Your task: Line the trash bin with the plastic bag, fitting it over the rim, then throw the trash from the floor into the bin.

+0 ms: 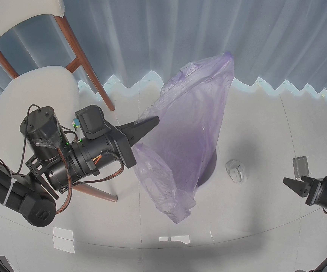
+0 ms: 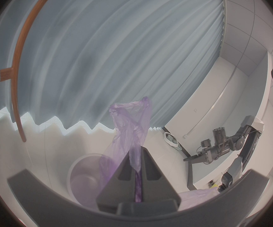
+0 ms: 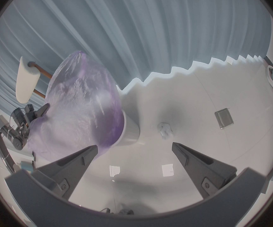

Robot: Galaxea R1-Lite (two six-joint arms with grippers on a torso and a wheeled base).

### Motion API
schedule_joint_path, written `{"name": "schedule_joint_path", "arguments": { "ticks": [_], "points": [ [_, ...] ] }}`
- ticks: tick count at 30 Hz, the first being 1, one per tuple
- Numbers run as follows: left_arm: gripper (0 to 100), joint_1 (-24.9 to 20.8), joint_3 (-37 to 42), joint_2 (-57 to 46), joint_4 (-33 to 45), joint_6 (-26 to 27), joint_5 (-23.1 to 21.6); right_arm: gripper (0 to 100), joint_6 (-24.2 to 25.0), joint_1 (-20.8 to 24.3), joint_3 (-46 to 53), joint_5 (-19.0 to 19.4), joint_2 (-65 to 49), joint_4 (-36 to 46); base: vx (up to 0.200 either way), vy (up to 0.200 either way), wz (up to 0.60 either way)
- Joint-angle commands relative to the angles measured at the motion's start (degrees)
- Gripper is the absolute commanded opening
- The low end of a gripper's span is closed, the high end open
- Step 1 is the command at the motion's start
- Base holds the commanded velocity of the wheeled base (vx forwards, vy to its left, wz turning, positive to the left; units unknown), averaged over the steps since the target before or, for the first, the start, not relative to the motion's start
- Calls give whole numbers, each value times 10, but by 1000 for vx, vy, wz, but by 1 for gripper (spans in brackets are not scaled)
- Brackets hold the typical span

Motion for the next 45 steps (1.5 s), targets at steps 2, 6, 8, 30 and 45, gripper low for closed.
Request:
{"name": "schedule_joint_path", "arguments": {
  "ticks": [2, 6, 8, 30, 45],
  "points": [
    [0, 9, 1, -8, 1, 0, 0, 100, 33, 6, -25, 2, 191, -138, 0, 0, 0],
    [0, 7, 2, -8, 1, 1, 0, 100, 50, 7, -49, -1, 273, -221, 0, 0, 0],
    [0, 7, 2, -8, 1, 0, 0, 100, 51, 5, -61, -2, 300, -255, 0, 0, 0],
    [0, 2, 7, -4, 1, 29, 0, 100, 59, -42, -316, -24, 500, -324, 0, 0, 0],
    [0, -33, 21, -2, 0, 32, 8, 0, 60, 6, -454, -2, 581, -346, 0, 0, 0]
  ]
}}
